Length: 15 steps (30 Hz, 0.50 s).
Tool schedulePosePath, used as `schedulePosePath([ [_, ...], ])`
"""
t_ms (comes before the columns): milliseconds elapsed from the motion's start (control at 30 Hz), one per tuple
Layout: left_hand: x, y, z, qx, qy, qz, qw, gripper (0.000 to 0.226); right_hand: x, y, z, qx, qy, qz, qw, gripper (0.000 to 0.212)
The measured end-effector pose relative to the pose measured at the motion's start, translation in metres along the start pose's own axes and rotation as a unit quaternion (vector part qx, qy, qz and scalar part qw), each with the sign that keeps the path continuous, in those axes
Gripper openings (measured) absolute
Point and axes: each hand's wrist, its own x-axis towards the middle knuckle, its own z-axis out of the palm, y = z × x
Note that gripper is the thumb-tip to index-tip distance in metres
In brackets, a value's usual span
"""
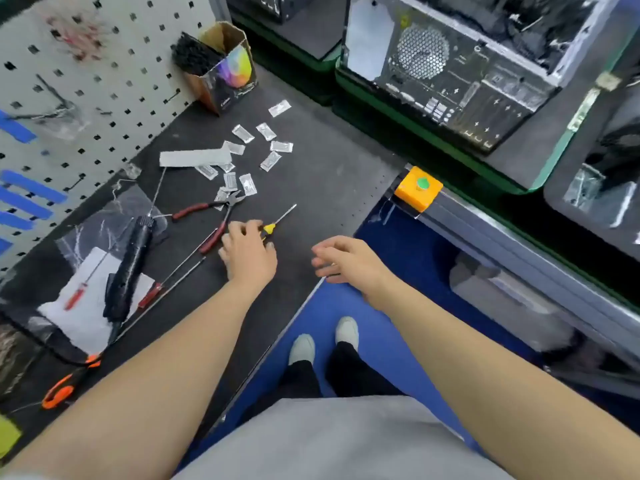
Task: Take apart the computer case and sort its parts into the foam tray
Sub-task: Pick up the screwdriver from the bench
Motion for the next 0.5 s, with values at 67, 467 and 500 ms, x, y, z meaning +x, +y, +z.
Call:
schedulePosePath([
  [67,0.002,-0.004,-0.002,0.019,0.008,0.008,1.0,0.032,-0.004,-0.001,0.004,0.014,0.024,0.015,1.0,0.021],
  [467,-0.024,0.068,-0.004,-0.227,-0.194,0.193,0.935,0.01,-0.018,0.015,-0.003,0.117,0.181,0.004,0.977,0.017],
  [500,-0.029,0.082,-0.004,-0.232,-0.212,0.214,0.925,0.01,-0.022,0.017,-0.009,0.132,0.199,0.0,0.971,0.018],
])
